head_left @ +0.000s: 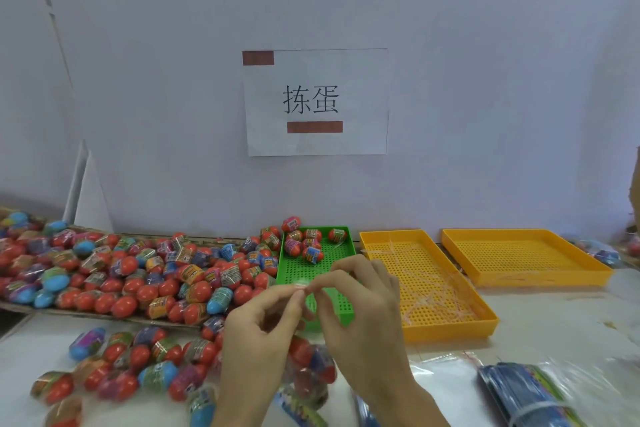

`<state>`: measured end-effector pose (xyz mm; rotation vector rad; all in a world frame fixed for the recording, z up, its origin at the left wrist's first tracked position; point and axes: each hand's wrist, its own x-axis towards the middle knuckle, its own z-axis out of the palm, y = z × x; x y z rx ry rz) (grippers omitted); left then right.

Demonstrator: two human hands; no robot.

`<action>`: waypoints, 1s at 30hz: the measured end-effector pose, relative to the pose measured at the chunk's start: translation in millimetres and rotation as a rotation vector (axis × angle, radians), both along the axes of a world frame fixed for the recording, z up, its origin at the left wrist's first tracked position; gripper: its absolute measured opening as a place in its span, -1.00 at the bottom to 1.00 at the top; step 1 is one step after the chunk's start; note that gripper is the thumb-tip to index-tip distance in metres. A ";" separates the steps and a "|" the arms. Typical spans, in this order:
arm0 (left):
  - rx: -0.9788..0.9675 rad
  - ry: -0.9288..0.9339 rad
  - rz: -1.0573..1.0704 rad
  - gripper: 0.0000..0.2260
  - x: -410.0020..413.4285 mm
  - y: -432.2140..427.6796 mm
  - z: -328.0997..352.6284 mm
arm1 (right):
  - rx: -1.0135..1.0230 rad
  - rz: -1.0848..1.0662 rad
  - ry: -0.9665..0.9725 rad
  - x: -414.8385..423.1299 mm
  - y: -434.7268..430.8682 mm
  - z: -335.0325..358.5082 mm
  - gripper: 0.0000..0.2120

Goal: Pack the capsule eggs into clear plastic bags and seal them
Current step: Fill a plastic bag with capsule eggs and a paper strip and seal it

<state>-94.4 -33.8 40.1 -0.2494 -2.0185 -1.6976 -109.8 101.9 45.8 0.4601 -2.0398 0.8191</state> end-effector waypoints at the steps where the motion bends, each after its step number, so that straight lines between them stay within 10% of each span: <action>1: 0.022 -0.003 -0.010 -0.80 0.4 0.3 0.8 | -0.004 0.006 -0.016 -0.6 0.9 -0.1 -0.86; 30: -0.181 0.096 -0.047 -0.86 -3.2 -15.4 2.8 | 0.190 0.105 0.130 -12.5 13.6 -2.1 -0.95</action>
